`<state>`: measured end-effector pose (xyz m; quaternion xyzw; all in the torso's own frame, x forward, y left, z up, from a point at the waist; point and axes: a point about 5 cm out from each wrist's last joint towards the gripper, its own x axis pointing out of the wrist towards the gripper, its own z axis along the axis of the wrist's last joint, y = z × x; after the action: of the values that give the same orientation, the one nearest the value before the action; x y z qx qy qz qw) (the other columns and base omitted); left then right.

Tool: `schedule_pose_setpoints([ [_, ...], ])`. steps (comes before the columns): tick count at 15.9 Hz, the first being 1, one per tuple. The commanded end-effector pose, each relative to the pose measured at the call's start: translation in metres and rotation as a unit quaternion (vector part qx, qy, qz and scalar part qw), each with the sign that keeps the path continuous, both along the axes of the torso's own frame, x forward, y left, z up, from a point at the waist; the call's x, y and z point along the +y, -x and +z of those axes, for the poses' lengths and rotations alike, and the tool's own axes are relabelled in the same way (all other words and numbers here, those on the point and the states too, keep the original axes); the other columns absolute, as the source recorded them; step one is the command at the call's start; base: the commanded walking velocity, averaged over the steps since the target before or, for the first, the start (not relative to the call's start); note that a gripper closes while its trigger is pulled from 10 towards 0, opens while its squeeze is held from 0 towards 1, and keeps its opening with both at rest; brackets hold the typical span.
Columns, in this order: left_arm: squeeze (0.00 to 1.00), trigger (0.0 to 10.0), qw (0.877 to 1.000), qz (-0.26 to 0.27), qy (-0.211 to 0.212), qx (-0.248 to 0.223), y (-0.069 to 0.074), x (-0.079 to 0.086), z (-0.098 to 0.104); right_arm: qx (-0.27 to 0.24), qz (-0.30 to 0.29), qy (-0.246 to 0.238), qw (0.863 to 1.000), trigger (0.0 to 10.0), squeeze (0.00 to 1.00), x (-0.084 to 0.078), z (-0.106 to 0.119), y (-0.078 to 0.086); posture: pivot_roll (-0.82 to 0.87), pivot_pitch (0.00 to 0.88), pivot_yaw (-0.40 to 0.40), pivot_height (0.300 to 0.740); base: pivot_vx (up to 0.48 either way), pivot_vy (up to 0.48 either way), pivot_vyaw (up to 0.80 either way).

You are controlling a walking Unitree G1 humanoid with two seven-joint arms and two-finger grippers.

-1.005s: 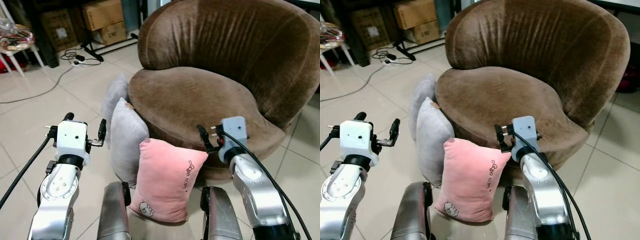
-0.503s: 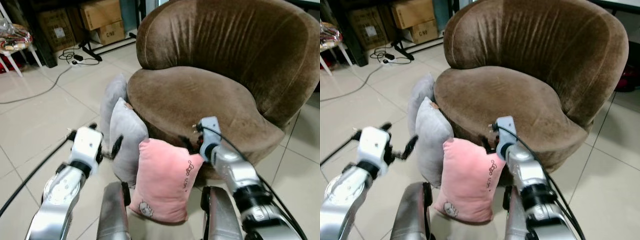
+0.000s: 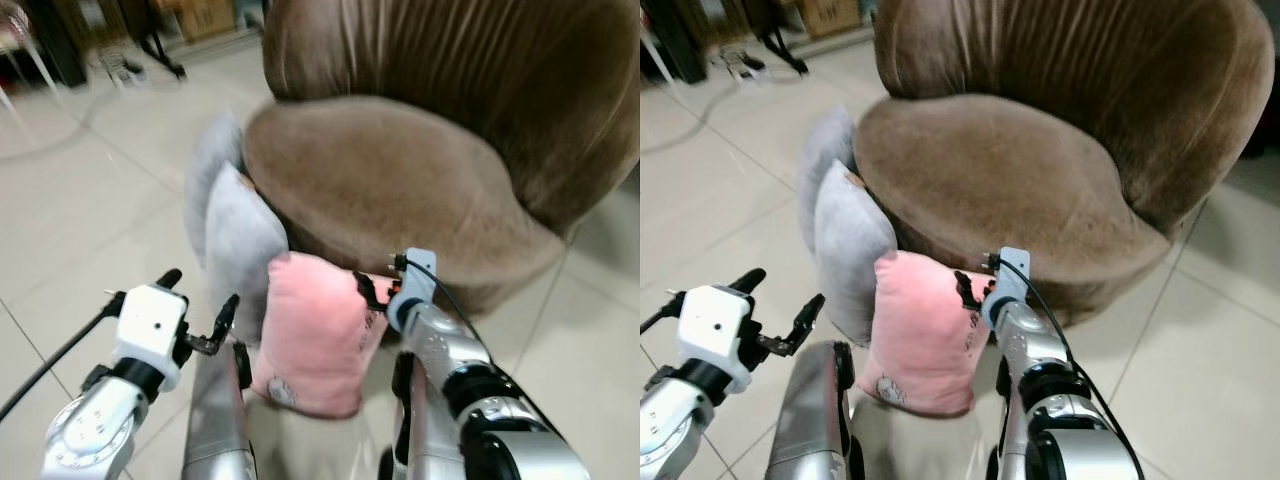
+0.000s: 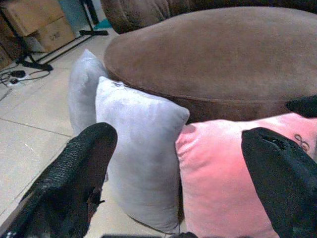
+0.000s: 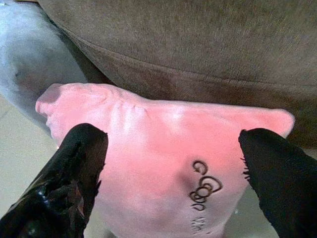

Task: Move the pillow to the sofa from floor

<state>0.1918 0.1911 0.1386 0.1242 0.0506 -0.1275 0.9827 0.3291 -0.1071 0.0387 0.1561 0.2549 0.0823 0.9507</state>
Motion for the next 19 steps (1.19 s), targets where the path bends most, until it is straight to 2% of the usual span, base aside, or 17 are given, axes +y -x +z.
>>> schedule_pose_setpoints([
  [1,0.00,10.0,1.000,-0.004,0.000,0.000,0.004,-0.001,0.004,-0.017,-0.008,0.004,1.000,10.0,1.00,-0.003,0.005,-0.004,0.01,0.185,-0.035,0.487,0.000,0.000,0.00],
  [2,0.00,10.0,1.000,0.003,-0.002,0.007,0.010,-0.002,0.004,-0.043,-0.014,-0.018,0.999,10.0,0.00,0.002,0.012,-0.008,0.01,0.198,-0.039,0.477,0.000,0.000,0.00],
  [4,0.00,10.0,1.000,0.007,-0.008,0.013,0.015,-0.002,0.007,-0.063,-0.026,-0.039,0.997,10.0,0.00,0.005,0.017,-0.010,0.03,0.203,-0.044,0.447,0.000,0.000,0.00],
  [6,0.00,10.0,1.000,0.010,-0.012,0.013,0.017,0.001,0.011,-0.056,-0.040,-0.036,0.997,10.0,0.00,0.003,0.014,-0.010,0.04,0.206,-0.038,0.422,0.000,0.000,0.00],
  [7,0.00,10.0,1.000,0.011,-0.020,0.018,0.018,0.003,0.012,-0.043,-0.066,-0.040,0.996,10.0,0.00,0.000,0.011,-0.011,0.05,0.214,-0.031,0.412,0.000,0.000,0.00],
  [8,0.00,10.0,1.000,0.011,-0.021,0.020,0.019,0.004,0.013,-0.040,-0.096,-0.081,0.991,10.0,1.00,-0.001,0.012,-0.012,0.05,0.215,-0.026,0.412,0.000,0.000,0.00],
  [9,0.00,10.0,0.999,0.012,-0.022,0.020,0.019,0.005,0.014,-0.036,-0.116,-0.098,0.988,10.0,1.00,-0.003,0.012,-0.013,0.06,0.215,-0.024,0.412,0.000,0.000,0.00],
  [11,0.00,10.0,0.999,0.009,-0.022,0.021,0.019,0.006,0.016,-0.037,-0.147,-0.176,0.973,10.0,1.00,-0.001,0.017,-0.017,0.06,0.214,-0.017,0.412,0.000,0.000,0.00],
  [12,0.00,10.0,1.000,0.007,-0.021,0.021,0.018,0.006,0.016,-0.036,-0.156,-0.195,0.968,10.0,1.00,0.001,0.019,-0.019,0.06,0.214,-0.015,0.412,0.000,0.000,0.00],
  [14,0.00,10.0,1.000,-0.001,-0.019,0.023,0.019,0.006,0.018,-0.020,-0.171,-0.170,0.970,10.0,1.00,0.007,0.019,-0.020,0.08,0.215,-0.012,0.412,0.000,0.000,0.00],
  [15,0.00,10.0,0.999,-0.003,-0.021,0.025,0.020,0.006,0.018,-0.016,-0.168,-0.153,0.974,10.0,0.00,0.010,0.019,-0.020,0.08,0.216,-0.010,0.412,0.000,0.000,0.00],
  [17,0.00,10.0,0.999,-0.009,-0.026,0.030,0.023,0.007,0.019,-0.002,-0.158,-0.096,0.983,10.0,0.00,0.021,0.017,-0.018,0.11,0.220,-0.006,0.412,0.000,0.000,0.00],
  [19,0.00,10.0,0.999,-0.011,-0.030,0.031,0.026,0.008,0.023,0.003,-0.154,-0.095,0.983,10.0,0.00,0.030,0.017,-0.017,0.13,0.229,-0.007,0.412,0.000,0.000,0.00],
])
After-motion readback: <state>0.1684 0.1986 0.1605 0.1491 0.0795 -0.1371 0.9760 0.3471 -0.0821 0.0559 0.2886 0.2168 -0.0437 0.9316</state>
